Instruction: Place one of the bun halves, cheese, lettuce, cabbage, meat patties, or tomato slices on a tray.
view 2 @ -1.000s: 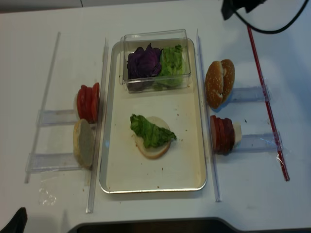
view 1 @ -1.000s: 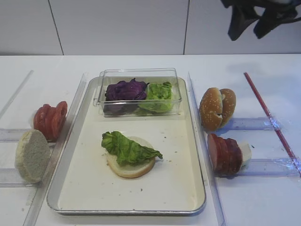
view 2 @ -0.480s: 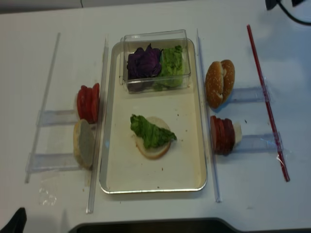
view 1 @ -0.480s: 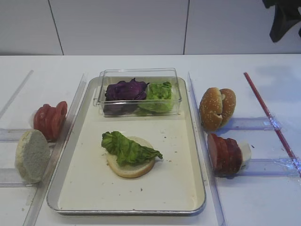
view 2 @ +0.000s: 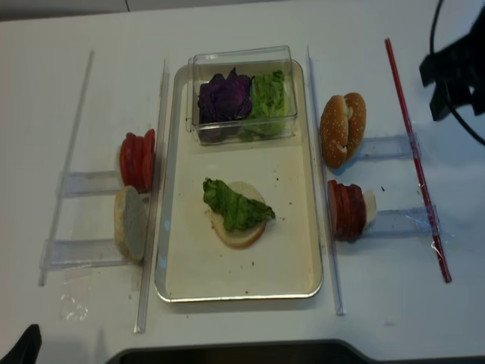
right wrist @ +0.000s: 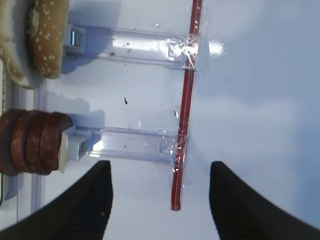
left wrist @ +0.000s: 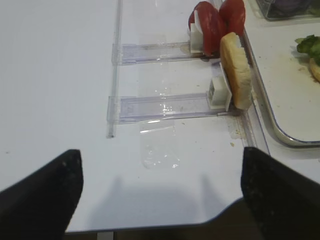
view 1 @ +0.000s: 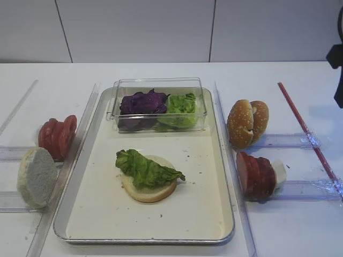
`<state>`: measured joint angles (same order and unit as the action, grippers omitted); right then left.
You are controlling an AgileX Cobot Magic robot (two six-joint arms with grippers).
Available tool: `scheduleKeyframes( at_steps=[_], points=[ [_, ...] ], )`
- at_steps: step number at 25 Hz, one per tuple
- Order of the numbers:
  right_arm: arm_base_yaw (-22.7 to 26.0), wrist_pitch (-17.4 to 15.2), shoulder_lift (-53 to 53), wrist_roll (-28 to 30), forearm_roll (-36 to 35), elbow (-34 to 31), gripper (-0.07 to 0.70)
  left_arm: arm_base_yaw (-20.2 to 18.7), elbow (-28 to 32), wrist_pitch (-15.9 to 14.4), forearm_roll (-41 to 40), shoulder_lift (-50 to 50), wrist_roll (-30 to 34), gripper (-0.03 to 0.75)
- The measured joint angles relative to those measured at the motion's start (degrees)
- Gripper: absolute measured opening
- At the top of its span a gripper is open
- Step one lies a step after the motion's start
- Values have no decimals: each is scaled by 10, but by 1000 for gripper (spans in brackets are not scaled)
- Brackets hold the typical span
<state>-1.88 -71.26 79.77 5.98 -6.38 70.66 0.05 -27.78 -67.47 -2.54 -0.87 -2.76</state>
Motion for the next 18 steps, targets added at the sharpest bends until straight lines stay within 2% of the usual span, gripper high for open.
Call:
scheduleKeyframes(
  at_steps=[18],
  points=[
    [1, 4, -340, 0, 0, -184, 468, 0, 0, 0, 0, 0, 0, 614]
  ],
)
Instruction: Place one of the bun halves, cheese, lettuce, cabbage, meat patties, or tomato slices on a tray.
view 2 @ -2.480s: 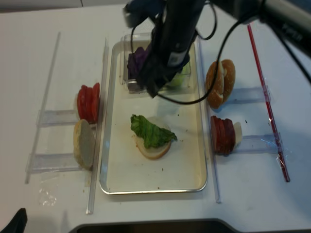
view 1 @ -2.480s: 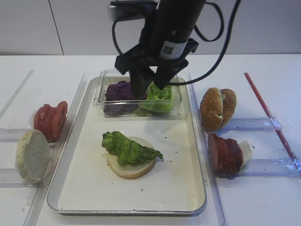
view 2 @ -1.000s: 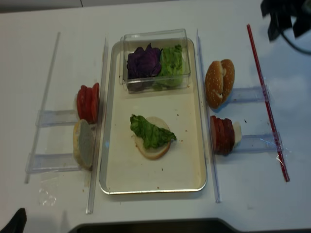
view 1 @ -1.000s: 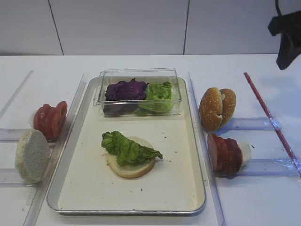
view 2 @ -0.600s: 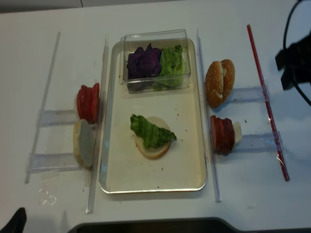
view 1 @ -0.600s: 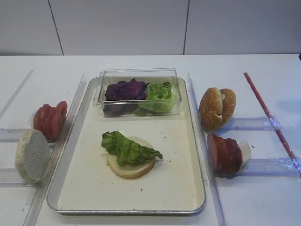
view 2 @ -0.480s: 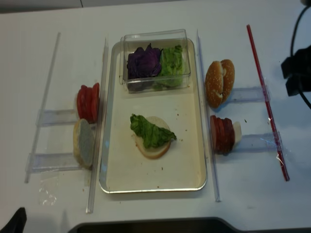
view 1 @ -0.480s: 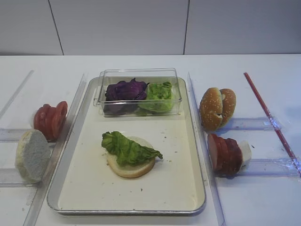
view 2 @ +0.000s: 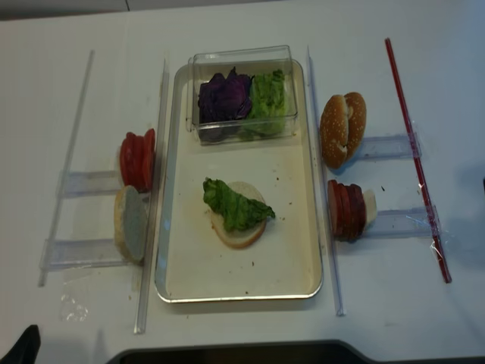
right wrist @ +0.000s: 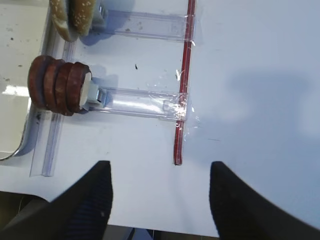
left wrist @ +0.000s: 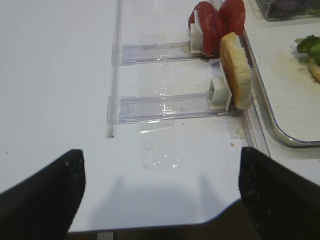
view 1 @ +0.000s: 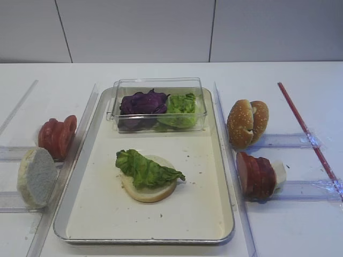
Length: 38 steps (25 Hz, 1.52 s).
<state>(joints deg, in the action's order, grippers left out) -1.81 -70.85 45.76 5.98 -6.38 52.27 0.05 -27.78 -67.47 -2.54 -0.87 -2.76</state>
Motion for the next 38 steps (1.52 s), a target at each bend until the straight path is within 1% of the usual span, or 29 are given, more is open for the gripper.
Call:
scheduleKeyframes(
  at_steps=[7, 11, 16, 21, 23, 25, 38],
  points=[
    [0, 43, -139, 0, 0, -96, 468, 0, 0, 0, 0, 0, 0, 608],
    [0, 48, -215, -2, 1, -162, 468, 0, 0, 0, 0, 0, 0, 608],
    [0, 45, -319, -29, 14, -235, 468, 0, 0, 0, 0, 0, 0, 607],
    [0, 48, -435, -36, 12, -248, 468, 0, 0, 0, 0, 0, 0, 606],
    [0, 50, -461, -36, 12, -248, 468, 0, 0, 0, 0, 0, 0, 605],
    [0, 55, -466, -35, 17, -252, 468, 0, 0, 0, 0, -1, 0, 605],
    [0, 59, -466, -36, 24, -256, 456, 0, 0, 0, 0, -1, 0, 605]
  ],
)
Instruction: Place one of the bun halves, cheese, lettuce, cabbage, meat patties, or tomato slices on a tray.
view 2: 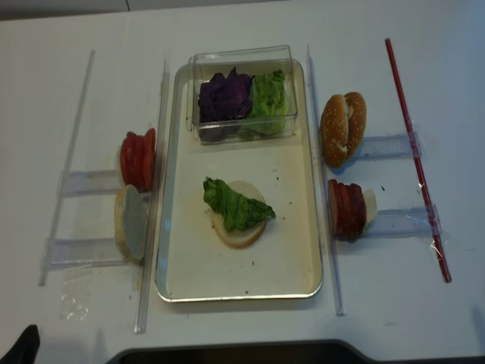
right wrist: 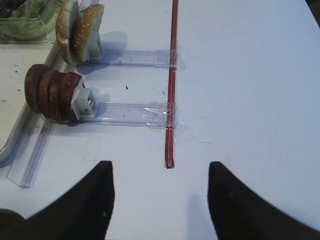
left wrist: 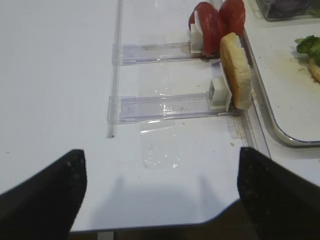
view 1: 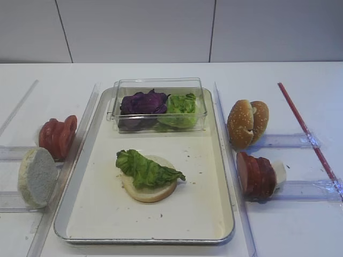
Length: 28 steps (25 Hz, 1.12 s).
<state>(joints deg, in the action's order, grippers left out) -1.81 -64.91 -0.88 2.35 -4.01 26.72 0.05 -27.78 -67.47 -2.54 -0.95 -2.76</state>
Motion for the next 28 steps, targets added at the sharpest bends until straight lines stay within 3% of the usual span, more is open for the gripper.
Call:
scheduleKeyframes(
  at_steps=[28],
  points=[
    [0, 0, 0, -1, 0, 0, 454, 0, 0, 0, 0, 0, 0, 595]
  ],
)
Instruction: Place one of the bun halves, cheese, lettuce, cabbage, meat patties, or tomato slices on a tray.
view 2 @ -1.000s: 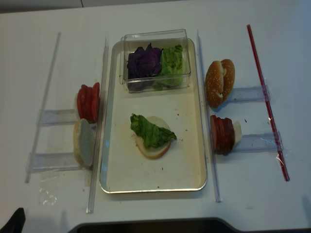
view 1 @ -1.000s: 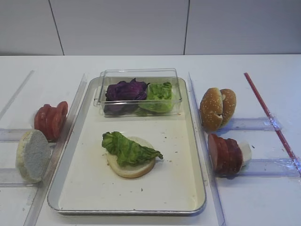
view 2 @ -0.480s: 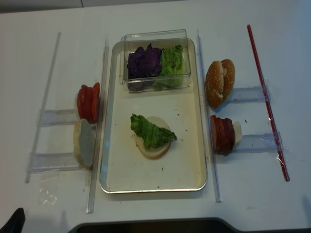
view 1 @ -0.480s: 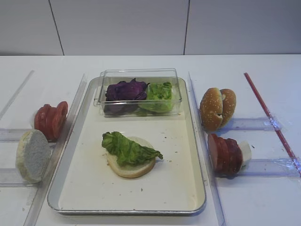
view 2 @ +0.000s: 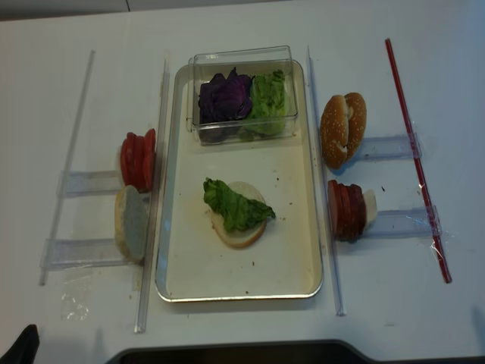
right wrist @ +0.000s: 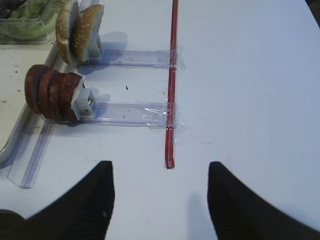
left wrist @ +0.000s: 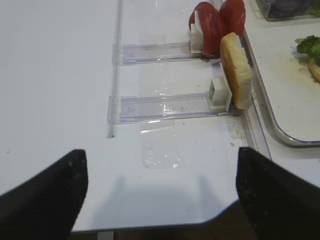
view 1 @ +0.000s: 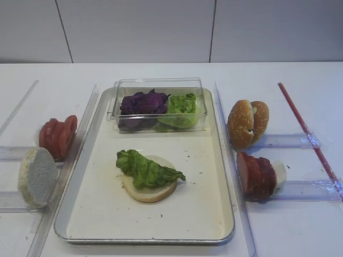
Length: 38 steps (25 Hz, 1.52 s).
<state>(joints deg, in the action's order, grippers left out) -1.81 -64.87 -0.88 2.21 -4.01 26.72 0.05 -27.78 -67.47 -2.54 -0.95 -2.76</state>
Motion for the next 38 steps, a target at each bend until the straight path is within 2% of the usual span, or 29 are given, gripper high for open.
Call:
scheduleKeyframes(
  at_steps=[38],
  points=[
    [0, 0, 0, 0, 0, 0, 454, 0, 0, 0, 0, 0, 0, 595]
  ],
)
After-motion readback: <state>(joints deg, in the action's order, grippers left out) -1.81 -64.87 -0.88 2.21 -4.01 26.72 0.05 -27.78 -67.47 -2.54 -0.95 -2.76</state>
